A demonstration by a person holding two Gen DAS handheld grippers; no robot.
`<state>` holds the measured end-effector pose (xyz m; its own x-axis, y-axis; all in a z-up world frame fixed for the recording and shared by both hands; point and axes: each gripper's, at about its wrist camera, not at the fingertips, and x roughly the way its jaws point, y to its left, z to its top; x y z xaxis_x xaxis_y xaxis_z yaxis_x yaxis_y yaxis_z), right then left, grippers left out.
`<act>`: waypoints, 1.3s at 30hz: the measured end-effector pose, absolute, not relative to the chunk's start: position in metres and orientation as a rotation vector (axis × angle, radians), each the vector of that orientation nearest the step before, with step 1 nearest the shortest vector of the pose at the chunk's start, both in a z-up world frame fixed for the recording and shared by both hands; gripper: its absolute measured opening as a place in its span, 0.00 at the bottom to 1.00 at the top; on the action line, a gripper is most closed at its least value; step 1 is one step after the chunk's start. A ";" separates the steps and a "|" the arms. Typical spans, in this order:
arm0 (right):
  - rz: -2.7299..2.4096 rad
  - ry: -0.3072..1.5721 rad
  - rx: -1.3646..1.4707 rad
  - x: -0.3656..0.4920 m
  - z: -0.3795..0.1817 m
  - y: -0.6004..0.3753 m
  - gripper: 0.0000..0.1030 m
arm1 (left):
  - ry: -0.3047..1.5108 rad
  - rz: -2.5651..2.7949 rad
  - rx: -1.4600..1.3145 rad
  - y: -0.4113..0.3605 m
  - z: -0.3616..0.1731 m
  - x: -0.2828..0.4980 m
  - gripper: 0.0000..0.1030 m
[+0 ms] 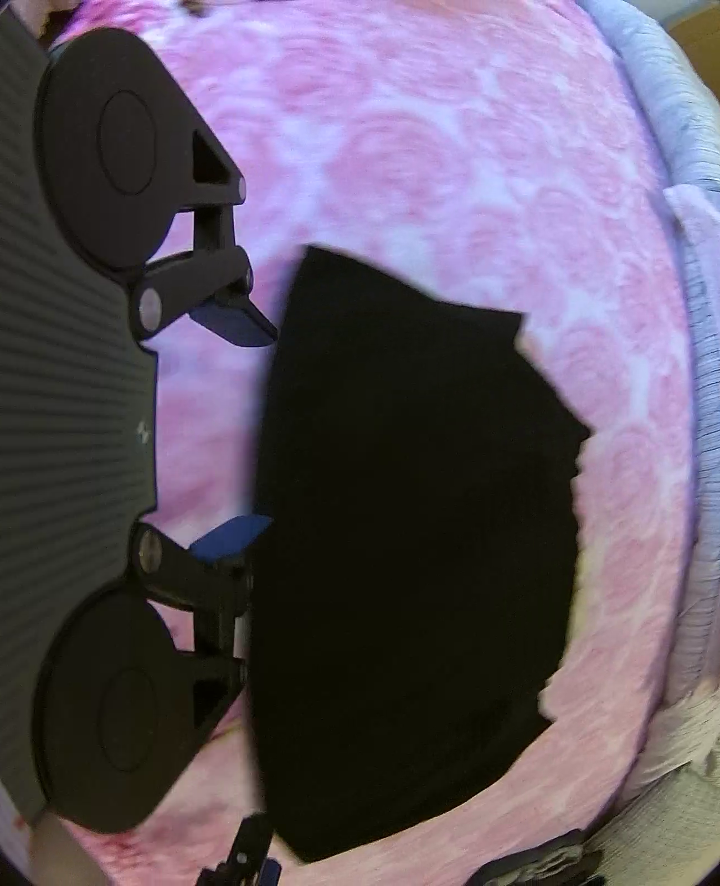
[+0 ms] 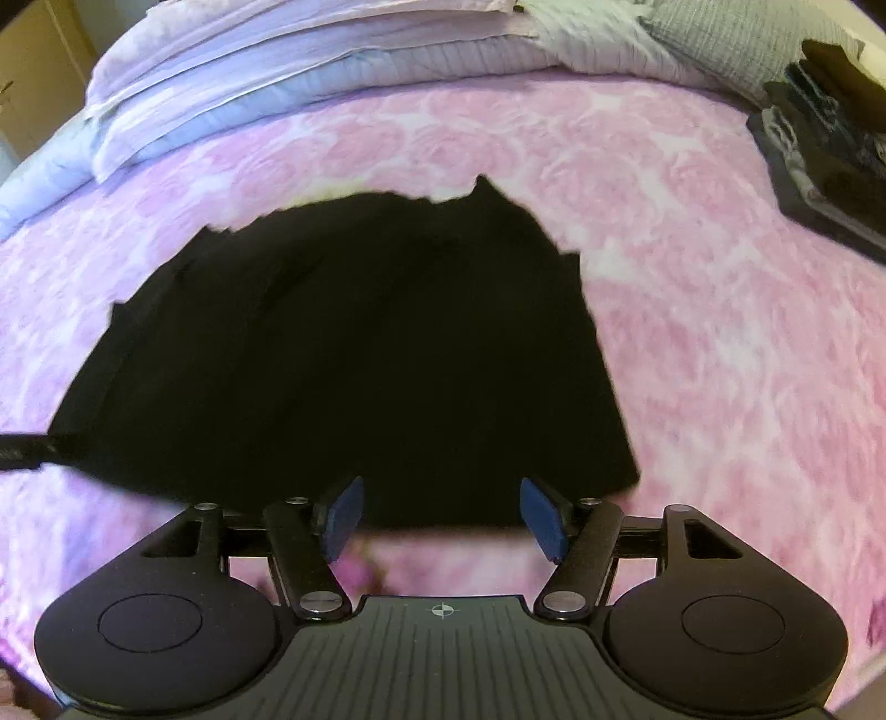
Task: Fold large clothes
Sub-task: 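Open both grippers and lift them away from the folded sweater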
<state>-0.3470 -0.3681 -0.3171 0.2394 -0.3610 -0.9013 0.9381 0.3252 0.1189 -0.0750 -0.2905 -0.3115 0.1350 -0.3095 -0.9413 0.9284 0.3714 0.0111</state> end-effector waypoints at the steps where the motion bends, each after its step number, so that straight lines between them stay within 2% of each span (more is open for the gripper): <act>1: -1.022 0.918 0.795 -0.349 -0.315 -0.361 0.59 | 1.077 -1.017 0.738 -0.282 -0.310 -0.083 0.62; 14: -0.953 0.995 0.859 -0.371 -0.303 -0.289 0.59 | 1.124 -1.028 0.781 -0.213 -0.298 -0.133 0.64; 39: -0.983 0.987 0.903 -0.372 -0.315 -0.301 0.59 | 1.119 -1.042 0.855 -0.230 -0.312 -0.133 0.64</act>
<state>-0.3717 -0.3009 -0.3148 0.2328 -0.2373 -0.9431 0.9421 0.2958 0.1581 -0.1332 -0.2297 -0.3123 0.1010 -0.2176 -0.9708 0.9530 0.3014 0.0316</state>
